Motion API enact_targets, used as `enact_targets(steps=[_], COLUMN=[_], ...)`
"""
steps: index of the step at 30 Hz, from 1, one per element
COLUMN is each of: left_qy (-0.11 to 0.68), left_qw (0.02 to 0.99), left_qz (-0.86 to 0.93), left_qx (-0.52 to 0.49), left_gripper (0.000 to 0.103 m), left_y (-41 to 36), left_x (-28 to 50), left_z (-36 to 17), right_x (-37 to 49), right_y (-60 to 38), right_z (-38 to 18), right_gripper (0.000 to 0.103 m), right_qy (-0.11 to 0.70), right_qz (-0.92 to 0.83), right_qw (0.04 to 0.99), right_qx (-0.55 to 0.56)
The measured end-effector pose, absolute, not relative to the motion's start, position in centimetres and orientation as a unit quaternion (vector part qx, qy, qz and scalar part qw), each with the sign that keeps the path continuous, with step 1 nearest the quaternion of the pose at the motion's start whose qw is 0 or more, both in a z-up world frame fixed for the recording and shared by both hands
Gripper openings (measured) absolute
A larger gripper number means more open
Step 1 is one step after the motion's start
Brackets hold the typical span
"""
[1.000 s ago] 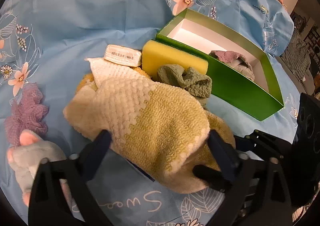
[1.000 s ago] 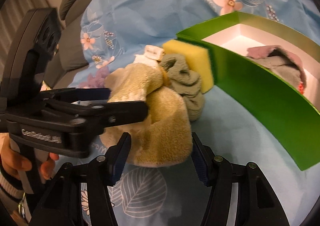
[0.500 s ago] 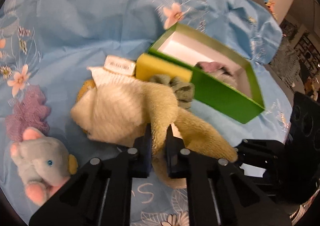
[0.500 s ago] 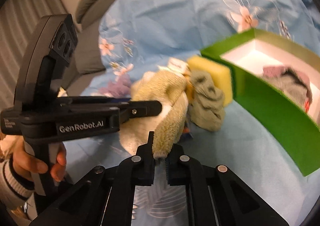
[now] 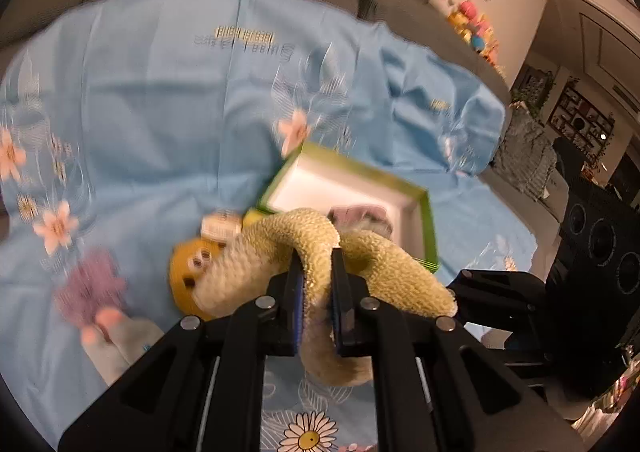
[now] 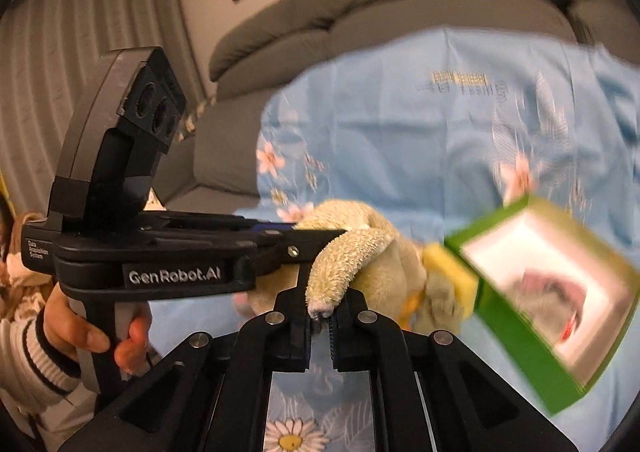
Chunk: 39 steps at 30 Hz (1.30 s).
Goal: Organize soft objects
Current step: 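Grasp the cream-green knit sock with the right gripper and lift it, then lower the knit sock into the green box and open the right gripper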
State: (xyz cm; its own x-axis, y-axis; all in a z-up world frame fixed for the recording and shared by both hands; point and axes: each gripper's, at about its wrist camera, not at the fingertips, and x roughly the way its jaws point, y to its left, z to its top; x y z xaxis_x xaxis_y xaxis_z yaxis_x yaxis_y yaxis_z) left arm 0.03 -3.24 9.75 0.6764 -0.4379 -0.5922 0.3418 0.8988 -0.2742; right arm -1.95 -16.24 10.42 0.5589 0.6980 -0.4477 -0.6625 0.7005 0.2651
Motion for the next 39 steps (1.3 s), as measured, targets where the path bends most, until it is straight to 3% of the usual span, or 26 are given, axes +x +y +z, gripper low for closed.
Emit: enact_targets(steps=[7,18,24,29,32,35,36,37,39], left_qy=[0.303,0.304,0.322,0.357,0.389,0.409,0.415,0.418,0.424], left_qw=[0.925,0.912,0.901,0.893,0.884,0.879,0.878,0.878,0.877], left_qz=[-0.220,-0.263,-0.278,-0.264,-0.253,-0.238,-0.231,-0.227,-0.221], left_qx=[-0.065,-0.085,-0.085,-0.067,-0.061,-0.059,-0.058,-0.057,-0.052], left_gripper=[0.007,0.007,0.007,0.011,0.020,0.049,0.065,0.071,0.071], left_y=[-3.0,-6.6,-10.2,-13.4,-14.7,-15.3,-15.5,-15.6,-15.8], left_x=[0.9,6.2,10.5,13.9,15.5,16.6,16.9,17.1,17.2], left_z=[15.4,18.2,17.7,14.3,11.3,8.8,8.0,7.5,6.6], right_x=[-1.6,2.1,5.2,8.1,9.6,10.9,11.4,11.7,12.2], right_y=[-16.0,-19.8,-24.2,-27.3,-28.5,-29.3,-29.5,-29.7,-30.1], right_z=[16.4,19.1,19.0,16.4,13.4,10.5,9.5,8.6,7.1], right_gripper=[0.008,0.008,0.008,0.008,0.008,0.008,0.008,0.008,0.019], right_qy=[0.206,0.179,0.181,0.216,0.246,0.281,0.295,0.311,0.333], right_qz=[0.381,0.333,0.284,0.238,0.223,0.205,0.199,0.194,0.180], right_qw=[0.901,0.926,0.941,0.946,0.942,0.936,0.933,0.929,0.924], right_qx=[0.013,0.014,0.025,0.033,0.042,0.051,0.053,0.054,0.055])
